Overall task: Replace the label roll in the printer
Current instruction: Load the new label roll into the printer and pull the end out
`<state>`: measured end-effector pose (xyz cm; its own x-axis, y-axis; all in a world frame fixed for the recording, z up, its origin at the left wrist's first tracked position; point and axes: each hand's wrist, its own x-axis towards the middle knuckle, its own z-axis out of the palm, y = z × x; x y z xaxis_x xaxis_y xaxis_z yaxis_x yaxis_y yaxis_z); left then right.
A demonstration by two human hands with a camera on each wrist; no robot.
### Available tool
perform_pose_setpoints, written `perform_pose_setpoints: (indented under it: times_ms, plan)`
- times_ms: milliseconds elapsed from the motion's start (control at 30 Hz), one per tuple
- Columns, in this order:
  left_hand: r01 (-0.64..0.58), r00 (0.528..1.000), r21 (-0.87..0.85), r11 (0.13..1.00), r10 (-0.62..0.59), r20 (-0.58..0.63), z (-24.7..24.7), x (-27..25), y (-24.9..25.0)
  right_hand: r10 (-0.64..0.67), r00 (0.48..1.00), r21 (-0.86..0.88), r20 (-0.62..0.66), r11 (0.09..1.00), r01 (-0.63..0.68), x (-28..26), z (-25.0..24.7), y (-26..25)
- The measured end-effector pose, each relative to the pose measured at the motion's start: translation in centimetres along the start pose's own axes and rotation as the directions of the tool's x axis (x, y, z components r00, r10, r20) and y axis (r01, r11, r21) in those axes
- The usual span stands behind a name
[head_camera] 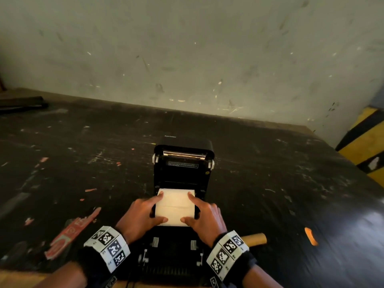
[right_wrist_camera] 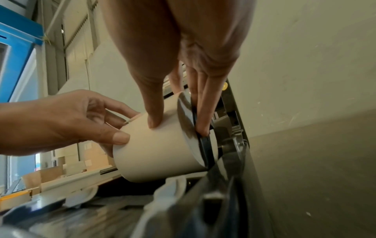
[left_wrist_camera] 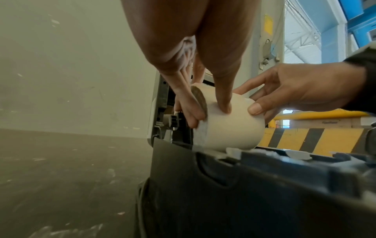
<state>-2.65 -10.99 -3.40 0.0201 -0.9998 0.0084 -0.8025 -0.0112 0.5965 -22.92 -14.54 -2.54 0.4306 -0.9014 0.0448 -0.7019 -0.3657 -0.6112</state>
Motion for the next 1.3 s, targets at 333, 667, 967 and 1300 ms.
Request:
perform_pose_setpoints:
  times_ms: [333,667,967,1300]
  plan:
    - [-0.035,0.999,-0.023,0.999,0.035,0.003,0.9,-0.3,-0.3,0.040,0.998,0.057,-0.057,0.998,-0.037,-0.6,1.0,1.0]
    - [-0.071,0.997,-0.011,0.997,0.071,0.027,1.4,-0.2,-0.4,0.050,0.997,0.005,-0.051,0.999,-0.050,-1.1,1.1,1.7]
    - [-0.073,0.996,0.017,0.997,0.072,0.047,2.2,-1.0,-0.3,0.044,0.999,0.009,-0.026,0.999,-0.044,-1.5,1.7,2.2]
    - [-0.115,0.993,0.033,0.993,0.115,-0.013,1.7,0.3,-0.4,0.045,0.997,0.017,-0.057,0.999,-0.045,0.1,1.1,2.2]
